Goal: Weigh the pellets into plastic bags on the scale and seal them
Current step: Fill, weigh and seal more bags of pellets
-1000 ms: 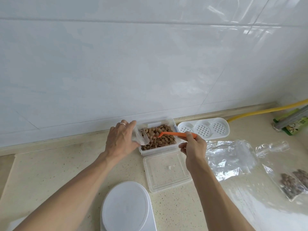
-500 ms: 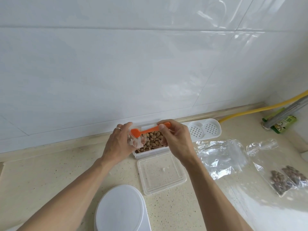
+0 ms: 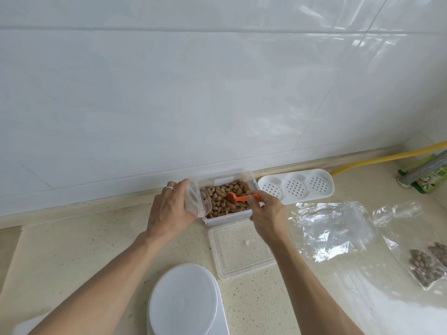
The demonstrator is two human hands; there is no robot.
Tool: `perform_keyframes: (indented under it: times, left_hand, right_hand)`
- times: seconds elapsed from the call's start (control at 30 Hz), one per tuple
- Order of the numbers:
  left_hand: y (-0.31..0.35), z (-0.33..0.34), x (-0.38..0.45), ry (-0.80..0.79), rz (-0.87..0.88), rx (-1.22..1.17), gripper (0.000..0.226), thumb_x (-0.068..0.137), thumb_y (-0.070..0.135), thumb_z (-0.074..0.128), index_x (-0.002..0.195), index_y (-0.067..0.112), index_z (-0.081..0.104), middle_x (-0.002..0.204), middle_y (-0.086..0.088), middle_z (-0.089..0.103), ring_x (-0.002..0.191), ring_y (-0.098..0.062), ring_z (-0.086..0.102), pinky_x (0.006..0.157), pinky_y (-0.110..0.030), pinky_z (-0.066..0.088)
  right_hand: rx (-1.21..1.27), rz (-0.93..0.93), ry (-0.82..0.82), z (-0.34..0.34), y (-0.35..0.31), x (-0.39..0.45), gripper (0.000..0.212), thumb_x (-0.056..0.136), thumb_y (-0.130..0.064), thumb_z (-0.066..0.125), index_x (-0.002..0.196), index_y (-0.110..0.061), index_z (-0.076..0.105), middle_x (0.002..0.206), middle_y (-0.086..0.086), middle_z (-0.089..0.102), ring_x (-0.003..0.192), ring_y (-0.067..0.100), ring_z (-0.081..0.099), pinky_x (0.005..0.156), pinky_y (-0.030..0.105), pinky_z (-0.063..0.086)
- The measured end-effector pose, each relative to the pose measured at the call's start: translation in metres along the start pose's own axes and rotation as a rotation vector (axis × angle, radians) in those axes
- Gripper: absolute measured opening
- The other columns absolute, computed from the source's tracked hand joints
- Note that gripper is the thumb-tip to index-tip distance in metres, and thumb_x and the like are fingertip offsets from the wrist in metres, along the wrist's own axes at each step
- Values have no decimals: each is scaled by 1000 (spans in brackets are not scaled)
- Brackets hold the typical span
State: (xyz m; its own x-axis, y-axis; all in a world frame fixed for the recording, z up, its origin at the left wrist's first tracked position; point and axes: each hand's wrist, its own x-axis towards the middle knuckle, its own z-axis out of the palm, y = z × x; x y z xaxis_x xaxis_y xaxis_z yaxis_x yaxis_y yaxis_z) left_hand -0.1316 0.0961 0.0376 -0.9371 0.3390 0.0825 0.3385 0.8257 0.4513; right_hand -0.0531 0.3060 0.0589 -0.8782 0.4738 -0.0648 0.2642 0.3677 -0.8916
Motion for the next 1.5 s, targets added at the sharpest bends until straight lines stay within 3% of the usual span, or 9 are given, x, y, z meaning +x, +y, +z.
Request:
perform_keyframes:
  times: [0.1,0.3,0.47,0.6,0.8,1.0,1.17,1.4,1.5]
  left_hand:
    - [-3,1,-1,-9,31,63,76,68,22,79,135,13,45,106,-9,54,94,-30,57,78,-37,46]
    - [-2,1,5,4,62,136,74,62,18,80,129,11,51,101,-11,58,87,-30,60,70,-37,47]
    - [9,-6,13,32,37,136,62,69,40,69,121,10,57,96,-11,58,88,-31,60,69,-39,48]
    - [12,-2,21,42,63,193,66,69,64,72,110,14,59,91,-6,58,82,-26,60,64,-35,46]
    - [24,-3,25,15,70,180,63,72,43,74,124,14,53,106,-9,57,97,-28,58,74,-39,48]
    - [22,3,23,23,110,116,75,70,37,81,133,15,46,109,-9,56,96,-25,58,75,-36,47]
    - [15,1,19,8,50,-35,86,68,37,83,139,13,41,119,-11,52,106,-26,55,86,-38,46]
    - [13,4,20,-10,-15,-94,100,63,55,82,143,16,37,126,-10,50,114,-24,53,93,-40,45]
    - [14,4,20,0,-23,-124,97,64,54,83,142,17,38,124,-8,50,113,-23,53,92,-40,47]
  right_hand:
    - [76,90,-65,14,-2,-4,12,99,-19,56,97,-26,66,64,-17,68,52,16,59,49,29,49]
    - [345,446,165,12,6,4,18,99,-17,55,90,-7,67,77,8,68,49,12,56,50,24,50]
    - [463,516,278,-6,9,4,18,99,-16,56,86,-9,67,85,10,74,52,14,55,53,27,48]
    - [508,473,291,-19,-2,4,20,98,-16,57,84,-8,70,87,11,75,52,13,54,54,28,47]
    - [466,286,195,-19,-37,2,17,97,-17,58,89,-7,70,77,5,72,46,8,53,50,24,48]
    - [221,-83,-263,-12,-57,-8,12,95,-13,62,103,-10,71,71,0,65,53,9,59,50,17,46]
    - [303,-116,-90,-21,-59,-2,11,97,-14,61,99,-10,71,62,-3,60,51,10,56,51,20,46]
    - [229,-176,-268,-26,-62,4,11,93,-13,65,98,-19,74,67,-1,64,57,11,59,52,17,46]
    - [258,-191,-223,-25,-60,5,12,93,-14,65,99,-20,74,65,1,65,57,11,59,53,20,47]
